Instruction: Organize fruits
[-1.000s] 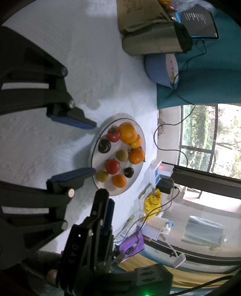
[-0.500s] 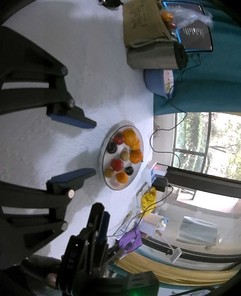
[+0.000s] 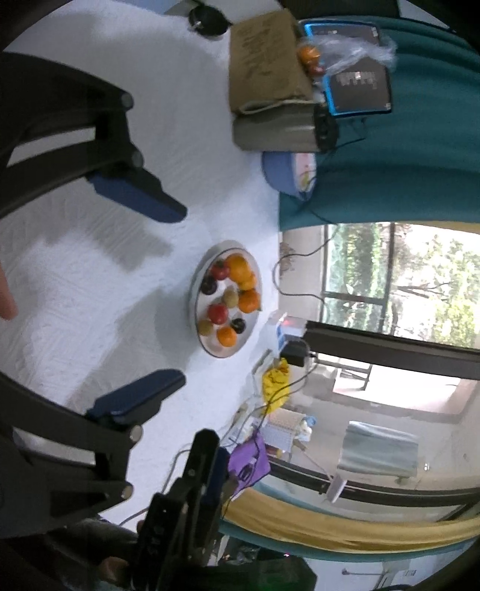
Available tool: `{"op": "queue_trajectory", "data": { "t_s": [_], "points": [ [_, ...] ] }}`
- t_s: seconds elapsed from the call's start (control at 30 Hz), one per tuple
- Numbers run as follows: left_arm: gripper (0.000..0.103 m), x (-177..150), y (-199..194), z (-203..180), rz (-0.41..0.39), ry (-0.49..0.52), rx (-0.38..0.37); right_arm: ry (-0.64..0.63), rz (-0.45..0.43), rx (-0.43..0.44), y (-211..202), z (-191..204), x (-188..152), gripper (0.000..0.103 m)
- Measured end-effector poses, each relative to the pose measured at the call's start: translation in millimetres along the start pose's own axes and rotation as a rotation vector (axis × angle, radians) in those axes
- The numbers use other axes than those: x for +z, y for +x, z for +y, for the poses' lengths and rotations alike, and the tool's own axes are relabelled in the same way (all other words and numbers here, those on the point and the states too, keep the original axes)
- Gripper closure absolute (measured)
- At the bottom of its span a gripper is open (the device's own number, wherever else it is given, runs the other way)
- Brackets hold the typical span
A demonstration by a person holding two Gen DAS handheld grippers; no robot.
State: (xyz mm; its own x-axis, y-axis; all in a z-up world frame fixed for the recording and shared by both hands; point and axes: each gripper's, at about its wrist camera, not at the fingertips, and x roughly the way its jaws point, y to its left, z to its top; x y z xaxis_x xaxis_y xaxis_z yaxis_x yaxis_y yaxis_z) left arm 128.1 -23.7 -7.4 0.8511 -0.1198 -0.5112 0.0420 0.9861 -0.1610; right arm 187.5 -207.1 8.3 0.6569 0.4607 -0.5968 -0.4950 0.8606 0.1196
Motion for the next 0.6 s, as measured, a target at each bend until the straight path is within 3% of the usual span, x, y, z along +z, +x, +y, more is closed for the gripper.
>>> {"op": "queue_trajectory", "data": {
  "t_s": [0.1, 0.13, 0.17, 0.2, 0.6],
  "points": [
    [0.012, 6.9, -14.3, -5.6, -0.036, 0.013, 0.024, -0.012, -0.042, -0.032, -17.8, 2.3, 3.6, 0.05],
    [0.012, 9.2, -18.3, -7.0, -0.043, 0.013, 0.027, -0.014, -0.058, -0.038, -24.8, 2.5, 4.8, 0.042],
    [0.012, 11.9, -21.5, -9.3, -0.046, 0.013, 0.034, -0.014, -0.072, -0.039, -30.6, 2.6, 5.3, 0.026],
    [0.012, 14.5, -25.7, -11.7, -0.049, 0.014, 0.041, -0.013, -0.088, -0.042, -37.6, 3.0, 6.3, 0.022],
    [0.012, 30.7, -76.3, -37.6, -0.159, 0.075, 0.063, -0.039, -0.234, -0.112, -104.5, 11.4, 12.0, 0.021]
  ]
}}
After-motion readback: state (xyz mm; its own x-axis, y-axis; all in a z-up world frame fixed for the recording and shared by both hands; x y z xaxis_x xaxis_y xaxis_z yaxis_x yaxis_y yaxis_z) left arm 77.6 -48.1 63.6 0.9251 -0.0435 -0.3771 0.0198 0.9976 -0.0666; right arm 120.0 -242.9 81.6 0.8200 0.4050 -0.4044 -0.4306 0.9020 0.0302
